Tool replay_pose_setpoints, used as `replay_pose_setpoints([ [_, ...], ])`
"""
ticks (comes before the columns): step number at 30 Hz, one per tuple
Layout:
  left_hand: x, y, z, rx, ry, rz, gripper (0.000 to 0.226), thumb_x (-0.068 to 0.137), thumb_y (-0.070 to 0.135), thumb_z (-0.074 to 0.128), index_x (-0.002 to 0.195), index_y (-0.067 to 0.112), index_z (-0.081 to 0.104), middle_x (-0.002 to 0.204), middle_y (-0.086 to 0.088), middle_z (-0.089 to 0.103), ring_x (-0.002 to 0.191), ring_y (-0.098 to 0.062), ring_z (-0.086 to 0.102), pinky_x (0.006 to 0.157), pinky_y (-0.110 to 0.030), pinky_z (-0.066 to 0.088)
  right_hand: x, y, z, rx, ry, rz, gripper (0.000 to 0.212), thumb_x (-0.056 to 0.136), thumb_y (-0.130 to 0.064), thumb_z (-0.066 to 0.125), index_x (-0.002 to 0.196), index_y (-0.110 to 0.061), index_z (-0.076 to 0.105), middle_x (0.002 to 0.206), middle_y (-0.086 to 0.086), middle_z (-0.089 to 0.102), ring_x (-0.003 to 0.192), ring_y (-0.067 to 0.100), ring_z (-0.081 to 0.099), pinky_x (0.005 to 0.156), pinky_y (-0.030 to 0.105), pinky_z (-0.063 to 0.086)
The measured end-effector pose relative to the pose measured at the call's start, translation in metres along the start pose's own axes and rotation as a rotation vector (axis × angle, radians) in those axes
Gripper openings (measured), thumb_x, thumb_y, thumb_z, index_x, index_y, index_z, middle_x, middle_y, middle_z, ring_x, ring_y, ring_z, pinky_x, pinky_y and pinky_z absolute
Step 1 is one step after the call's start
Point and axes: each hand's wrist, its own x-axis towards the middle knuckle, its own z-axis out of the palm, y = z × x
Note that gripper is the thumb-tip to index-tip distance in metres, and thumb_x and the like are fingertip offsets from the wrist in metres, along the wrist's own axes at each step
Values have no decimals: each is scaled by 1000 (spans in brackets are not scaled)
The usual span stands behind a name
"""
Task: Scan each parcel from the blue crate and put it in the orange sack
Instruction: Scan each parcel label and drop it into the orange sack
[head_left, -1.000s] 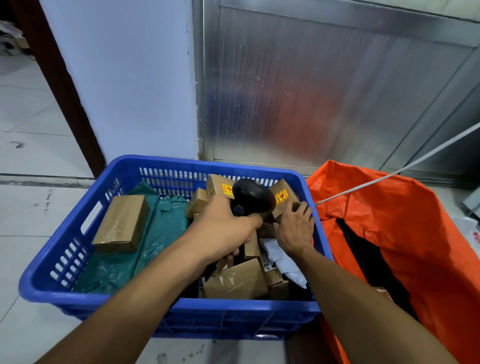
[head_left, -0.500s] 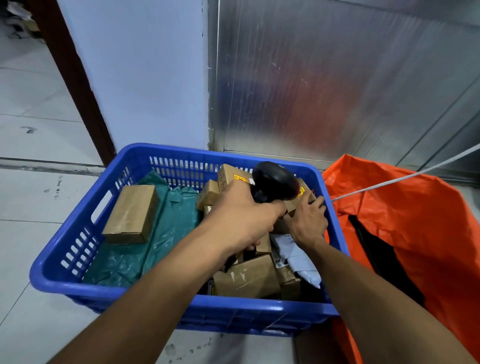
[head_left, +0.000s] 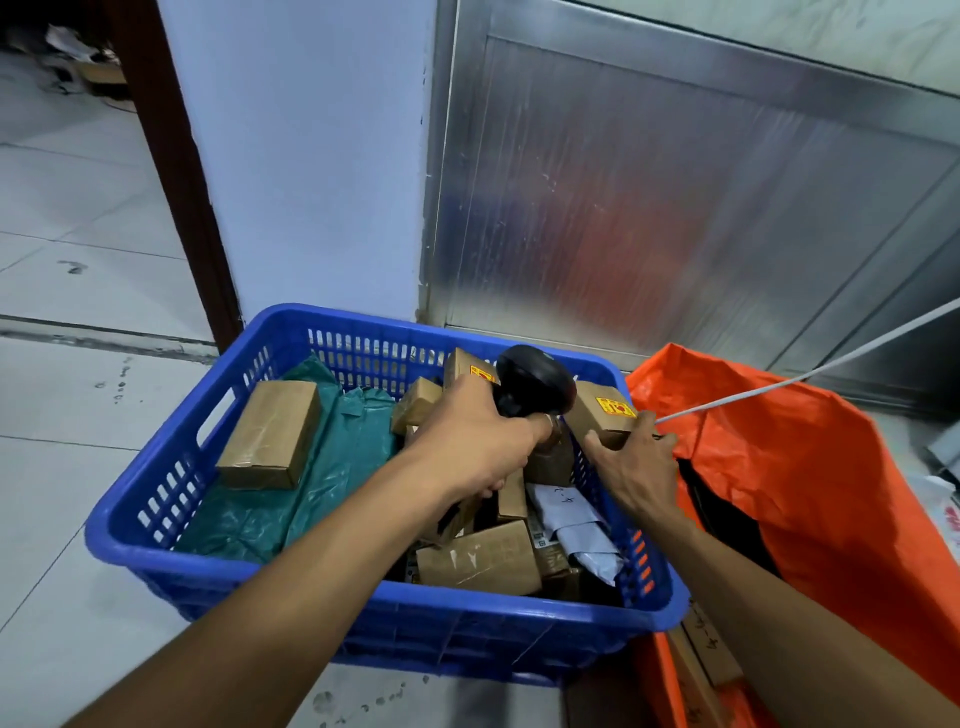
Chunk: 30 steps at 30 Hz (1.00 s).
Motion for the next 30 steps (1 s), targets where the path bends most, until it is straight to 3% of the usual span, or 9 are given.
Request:
replay_pose_setpoints([
  [5,-7,0,-2,23,-8,3,23,90,23,67,96,1,67,64,-7,60,39,-15,46,47,-24,41,-7,-1,-22,131,-48,77,58,76,-63,64,114,-24,44,111,10,51,93,36,59,86,47,54],
  [7,-8,-1,-2,35,-7,9,20,89,24,68,95,5,66,65,-7,60,39,-14,47,46,-24,40,-8,2,-29,262,-71,101,57,72,-63,67,110,-27,45,109,9,60,89,30,65,68,45,61],
  [10,-9,-5,-3,59,20,36,21,78,31,71,88,13,65,66,-7,61,47,-20,50,56,-31,43,-18,0,-42,418,-133,139,53,82,-49,71,114,-12,51,108,13,62,86,28,67,47,33,58],
  [12,-10,-6,-2,74,21,57,18,78,31,71,86,16,66,64,-4,60,52,-20,51,60,-35,43,-27,-1,-50,494,-184,184,50,85,-48,69,115,-11,52,106,17,63,81,32,68,47,34,58],
  [16,-10,-7,0,81,25,83,13,85,26,72,89,15,66,63,-2,59,51,-17,51,55,-29,41,-47,-7,-70,704,-311,313,51,89,-45,67,117,-5,54,100,19,62,62,28,66,64,45,63],
  [21,-14,-5,1,56,2,122,6,90,21,71,91,19,65,62,2,59,48,-11,50,51,-24,38,-72,-17,-99,907,-407,403,45,88,-40,69,117,-7,58,114,23,65,86,37,65,67,39,61],
  [26,-20,-3,5,56,-22,151,9,90,18,70,84,16,64,56,2,56,40,-8,47,46,-23,37,-88,-25,-126,1047,-451,487,38,89,-40,67,114,-10,63,109,23,61,76,28,46,70,40,62],
  [30,-25,1,9,9,-66,165,7,92,16,70,90,14,63,57,1,55,37,-7,45,39,-21,36,-96,-24,-139,1149,-458,590,47,83,-42,73,117,-11,61,120,25,56,84,30,49,60,35,60],
])
